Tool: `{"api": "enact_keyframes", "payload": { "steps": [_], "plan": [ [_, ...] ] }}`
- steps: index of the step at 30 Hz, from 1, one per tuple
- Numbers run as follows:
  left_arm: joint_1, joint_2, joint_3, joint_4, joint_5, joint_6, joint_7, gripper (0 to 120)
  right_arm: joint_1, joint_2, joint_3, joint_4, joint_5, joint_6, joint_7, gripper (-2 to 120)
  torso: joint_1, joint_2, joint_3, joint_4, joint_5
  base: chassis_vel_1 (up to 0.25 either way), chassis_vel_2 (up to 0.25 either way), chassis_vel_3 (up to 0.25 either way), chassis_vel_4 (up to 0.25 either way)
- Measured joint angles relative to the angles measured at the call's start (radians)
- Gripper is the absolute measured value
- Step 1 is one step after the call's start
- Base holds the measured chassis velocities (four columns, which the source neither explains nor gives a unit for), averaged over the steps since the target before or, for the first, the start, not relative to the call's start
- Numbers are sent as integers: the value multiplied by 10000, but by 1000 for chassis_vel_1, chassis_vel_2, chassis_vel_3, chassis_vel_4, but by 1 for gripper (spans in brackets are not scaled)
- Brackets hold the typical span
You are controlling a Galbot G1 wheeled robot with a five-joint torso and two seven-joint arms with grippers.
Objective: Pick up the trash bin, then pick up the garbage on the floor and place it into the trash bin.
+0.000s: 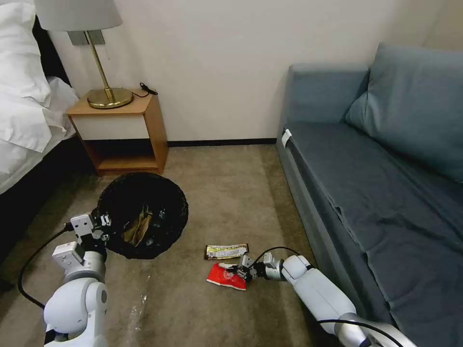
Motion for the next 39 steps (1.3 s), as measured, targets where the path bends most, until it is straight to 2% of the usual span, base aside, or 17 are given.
{"api": "enact_keyframes", "payload": {
  "steps": [8,10,15,17,19,22,25,29,34,35,37,39],
  "plan": [
    [-22,27,-11,106,9,0,-2,4,-123,-276,120,926,735,-38,10,0,0,0,0,0,0,0,0,0,0],
    [-57,46,-24,196,3,-4,-5,4,-311,-532,250,1993,1333,-159,118,0,0,0,0,0,0,0,0,0,0],
    [-128,46,-12,276,-29,-16,-6,4,-465,-688,631,2813,1691,-193,341,0,0,0,0,0,0,0,0,0,0],
    [-184,45,1,342,-41,-25,-5,4,-497,-701,892,3057,1865,-142,656,0,0,0,0,-1,0,0,0,0,0],
    [-269,61,38,421,-47,-26,-4,4,-430,-654,1260,3290,2264,-21,1379,0,0,0,1,-1,0,0,0,0,0],
    [-299,69,50,424,-48,-26,-4,4,-339,-628,1316,3366,2456,53,1702,0,0,0,0,-1,0,0,0,0,0],
    [-361,91,75,424,-71,-18,-2,4,10,-586,1308,3770,3092,71,2755,0,0,0,0,-1,0,0,0,0,0],
    [-393,102,88,442,-77,-18,-2,4,228,-581,1140,4178,3369,8,3281,0,0,0,0,-1,0,0,0,0,0],
    [-434,80,186,445,-61,-12,-2,4,498,-636,398,5796,4190,-309,4385,0,0,0,0,0,-1,0,0,0,0],
    [-434,80,186,445,-61,-12,-2,4,498,-636,398,5796,4190,-309,4385,0,0,0,0,0,-1,0,0,0,0],
    [-455,79,231,444,-36,6,-4,4,679,-667,-121,6802,4565,-603,4784,0,0,0,0,0,0,0,0,0,0],
    [-457,79,246,440,-17,16,-4,4,787,-678,-426,7228,4696,-730,4926,0,0,0,0,0,-2,0,0,0,0]
  ]
}}
